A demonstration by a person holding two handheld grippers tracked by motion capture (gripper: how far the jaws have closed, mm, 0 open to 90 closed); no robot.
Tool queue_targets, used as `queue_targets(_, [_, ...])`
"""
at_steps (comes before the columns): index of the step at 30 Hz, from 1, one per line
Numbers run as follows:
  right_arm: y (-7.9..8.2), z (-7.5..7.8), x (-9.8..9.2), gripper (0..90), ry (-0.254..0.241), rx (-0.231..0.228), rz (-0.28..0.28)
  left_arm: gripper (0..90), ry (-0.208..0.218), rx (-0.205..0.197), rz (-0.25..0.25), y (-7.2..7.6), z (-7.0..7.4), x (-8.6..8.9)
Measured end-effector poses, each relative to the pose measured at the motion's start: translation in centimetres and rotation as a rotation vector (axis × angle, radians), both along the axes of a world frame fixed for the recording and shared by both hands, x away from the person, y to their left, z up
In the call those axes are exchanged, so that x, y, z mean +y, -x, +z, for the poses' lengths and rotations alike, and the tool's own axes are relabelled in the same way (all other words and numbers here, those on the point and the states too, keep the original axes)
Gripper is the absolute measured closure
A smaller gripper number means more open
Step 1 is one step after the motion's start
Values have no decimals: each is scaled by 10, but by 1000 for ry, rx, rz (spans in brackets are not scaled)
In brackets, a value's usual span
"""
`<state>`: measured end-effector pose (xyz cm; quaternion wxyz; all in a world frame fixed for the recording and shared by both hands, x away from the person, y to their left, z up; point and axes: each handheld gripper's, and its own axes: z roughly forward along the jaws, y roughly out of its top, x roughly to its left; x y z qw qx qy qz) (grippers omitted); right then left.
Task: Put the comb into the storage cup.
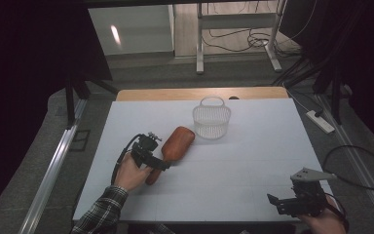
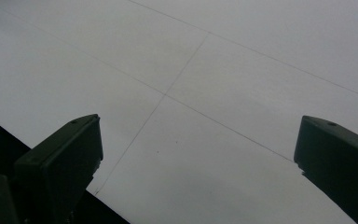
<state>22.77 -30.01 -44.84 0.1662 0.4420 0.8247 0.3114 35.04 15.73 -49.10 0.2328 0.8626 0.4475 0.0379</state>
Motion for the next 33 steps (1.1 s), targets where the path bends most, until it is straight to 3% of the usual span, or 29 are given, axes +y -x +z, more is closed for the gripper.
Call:
queue_targets(12, [0,0,0,12,1,2,1,0,-29,21,-24,-6,-19,-9])
queue_targets(14, [0,0,0,12,1,1,2,0,-52,28,-35,-6,-23,-12])
queue_targets(26, [0,0,0,12,1,1,4,0,-100,20,-27,-4,-19,-19])
queue_targets(29, [0,0,0,12,1,1,4,71,-110,17,-38,-3,-18,-19])
queue_targets(33, [0,0,0,12,1,2,4,233,-119,5,-37,-1,-18,-20])
